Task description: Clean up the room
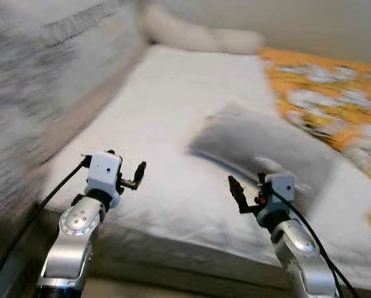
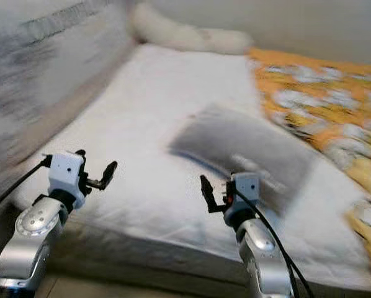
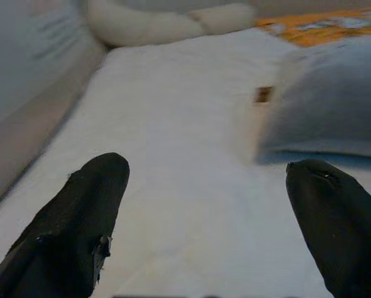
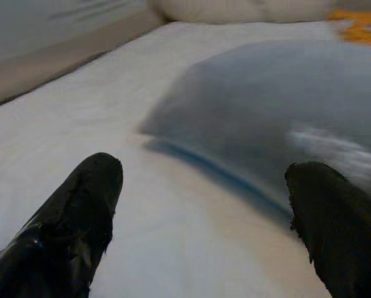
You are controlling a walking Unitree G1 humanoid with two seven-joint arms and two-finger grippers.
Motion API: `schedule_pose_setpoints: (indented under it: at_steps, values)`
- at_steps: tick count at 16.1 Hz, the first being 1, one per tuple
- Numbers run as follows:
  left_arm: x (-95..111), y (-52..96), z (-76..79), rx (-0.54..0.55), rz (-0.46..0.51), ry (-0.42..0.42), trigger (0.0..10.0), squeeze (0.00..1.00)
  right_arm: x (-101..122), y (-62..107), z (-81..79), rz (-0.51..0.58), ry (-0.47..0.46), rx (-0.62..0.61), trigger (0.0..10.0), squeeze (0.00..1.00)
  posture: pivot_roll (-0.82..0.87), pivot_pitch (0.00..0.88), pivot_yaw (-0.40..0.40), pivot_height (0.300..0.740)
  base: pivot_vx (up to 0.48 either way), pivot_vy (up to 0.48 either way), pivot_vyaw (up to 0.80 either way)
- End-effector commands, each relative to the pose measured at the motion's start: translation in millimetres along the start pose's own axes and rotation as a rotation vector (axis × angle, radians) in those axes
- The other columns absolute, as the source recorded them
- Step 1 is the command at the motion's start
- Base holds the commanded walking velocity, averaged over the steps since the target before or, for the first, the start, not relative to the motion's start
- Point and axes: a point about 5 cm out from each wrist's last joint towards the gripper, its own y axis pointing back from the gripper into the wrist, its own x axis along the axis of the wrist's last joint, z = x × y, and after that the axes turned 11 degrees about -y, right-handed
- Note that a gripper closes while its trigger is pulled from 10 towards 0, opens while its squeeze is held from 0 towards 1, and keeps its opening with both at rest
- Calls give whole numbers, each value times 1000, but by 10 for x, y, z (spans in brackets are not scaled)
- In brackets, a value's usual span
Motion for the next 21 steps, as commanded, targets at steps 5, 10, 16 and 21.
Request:
schedule_pose_setpoints:
  at_steps: [5, 10, 16, 21]
  values:
    - [49, -25, 32, -19, 11, -8, 10000, 0, 29, 2, 64, 24, 2, -30, 10000, 0, 35, 0, -59, 740, 291, 0, 0]
    - [49, -20, 38, -18, 8, -13, 10000, 0, -8, 7, 62, 21, -4, -31, 10000, 0, 36, 0, -58, 740, 303, 0, -251]
    - [35, -16, 53, -18, 2, -27, 10000, 0, 7, 7, 65, 42, -12, -34, 10000, 0, 34, 0, -54, 740, 296, 0, -133]
    - [41, -19, 78, -23, 5, -40, 10000, 0, 48, -1, 131, 84, -39, -100, 10000, 0, 35, 0, -53, 740, 105, 0, 0]
